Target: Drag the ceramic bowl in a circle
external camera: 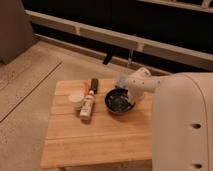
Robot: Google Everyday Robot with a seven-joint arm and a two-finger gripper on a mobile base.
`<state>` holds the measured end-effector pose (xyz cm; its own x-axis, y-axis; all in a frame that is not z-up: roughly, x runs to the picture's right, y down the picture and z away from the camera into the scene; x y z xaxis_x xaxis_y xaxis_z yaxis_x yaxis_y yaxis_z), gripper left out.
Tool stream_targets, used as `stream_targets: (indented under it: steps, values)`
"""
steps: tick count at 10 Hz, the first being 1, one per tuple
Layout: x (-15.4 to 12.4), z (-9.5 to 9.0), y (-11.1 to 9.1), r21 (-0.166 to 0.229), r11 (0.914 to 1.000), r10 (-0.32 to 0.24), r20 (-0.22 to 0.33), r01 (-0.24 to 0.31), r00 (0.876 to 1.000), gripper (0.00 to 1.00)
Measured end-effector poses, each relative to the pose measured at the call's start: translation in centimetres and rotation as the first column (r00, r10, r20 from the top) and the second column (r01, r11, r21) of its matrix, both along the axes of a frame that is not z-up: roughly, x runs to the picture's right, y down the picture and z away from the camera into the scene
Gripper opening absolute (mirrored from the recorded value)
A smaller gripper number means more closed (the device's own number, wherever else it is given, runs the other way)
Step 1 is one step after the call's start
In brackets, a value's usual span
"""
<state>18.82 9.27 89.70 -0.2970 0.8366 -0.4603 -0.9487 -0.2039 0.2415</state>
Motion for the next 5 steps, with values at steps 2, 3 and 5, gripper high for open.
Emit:
stream_targets:
  steps: [2, 3, 5]
  values:
    - [0.03, -0.02, 0.04, -0.002, 1.0, 0.0, -0.001, 0.0, 1.0, 0.8]
    - [0.02, -0.02, 0.02, -0.001, 1.0, 0.0, -0.001, 0.0, 1.0, 0.8]
    - [0.01, -0.01, 0.02, 0.0, 1.0, 0.0, 0.0, 0.0, 1.0, 0.8]
